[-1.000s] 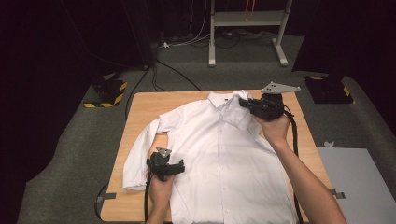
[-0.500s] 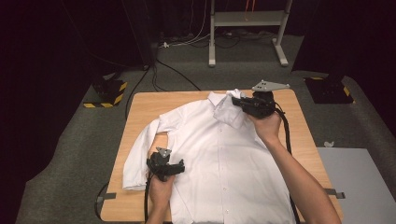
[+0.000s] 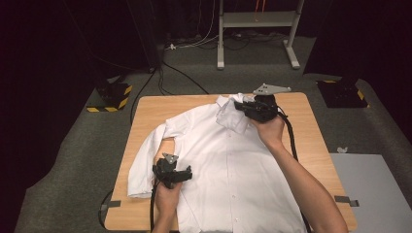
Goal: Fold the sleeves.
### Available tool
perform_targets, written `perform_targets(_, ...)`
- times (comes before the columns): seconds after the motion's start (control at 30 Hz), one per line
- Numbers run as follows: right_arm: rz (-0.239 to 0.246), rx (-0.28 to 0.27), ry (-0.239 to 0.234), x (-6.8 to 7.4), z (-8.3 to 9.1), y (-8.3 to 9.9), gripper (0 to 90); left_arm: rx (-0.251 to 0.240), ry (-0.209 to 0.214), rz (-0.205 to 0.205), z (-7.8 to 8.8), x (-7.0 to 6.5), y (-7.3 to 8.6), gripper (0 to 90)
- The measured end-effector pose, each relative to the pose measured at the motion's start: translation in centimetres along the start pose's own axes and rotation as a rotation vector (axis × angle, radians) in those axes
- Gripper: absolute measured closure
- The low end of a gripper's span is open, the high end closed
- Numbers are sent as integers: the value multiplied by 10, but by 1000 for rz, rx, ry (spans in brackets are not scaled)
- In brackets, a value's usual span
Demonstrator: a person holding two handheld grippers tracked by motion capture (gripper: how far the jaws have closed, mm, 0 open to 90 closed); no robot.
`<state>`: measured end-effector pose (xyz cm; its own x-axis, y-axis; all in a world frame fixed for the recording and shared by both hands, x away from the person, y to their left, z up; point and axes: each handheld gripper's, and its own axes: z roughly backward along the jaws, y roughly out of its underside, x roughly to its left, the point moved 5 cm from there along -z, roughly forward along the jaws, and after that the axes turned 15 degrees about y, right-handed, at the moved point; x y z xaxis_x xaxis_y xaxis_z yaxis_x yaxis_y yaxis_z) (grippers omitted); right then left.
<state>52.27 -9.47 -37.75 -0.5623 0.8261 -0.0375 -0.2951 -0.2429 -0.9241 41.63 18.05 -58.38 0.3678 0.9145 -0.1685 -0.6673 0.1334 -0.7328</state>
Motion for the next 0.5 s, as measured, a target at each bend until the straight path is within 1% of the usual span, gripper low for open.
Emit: perform_targets(0.5, 0, 22, -20, 16, -24, 6, 850, 0, 1, 2, 0, 0, 0, 32)
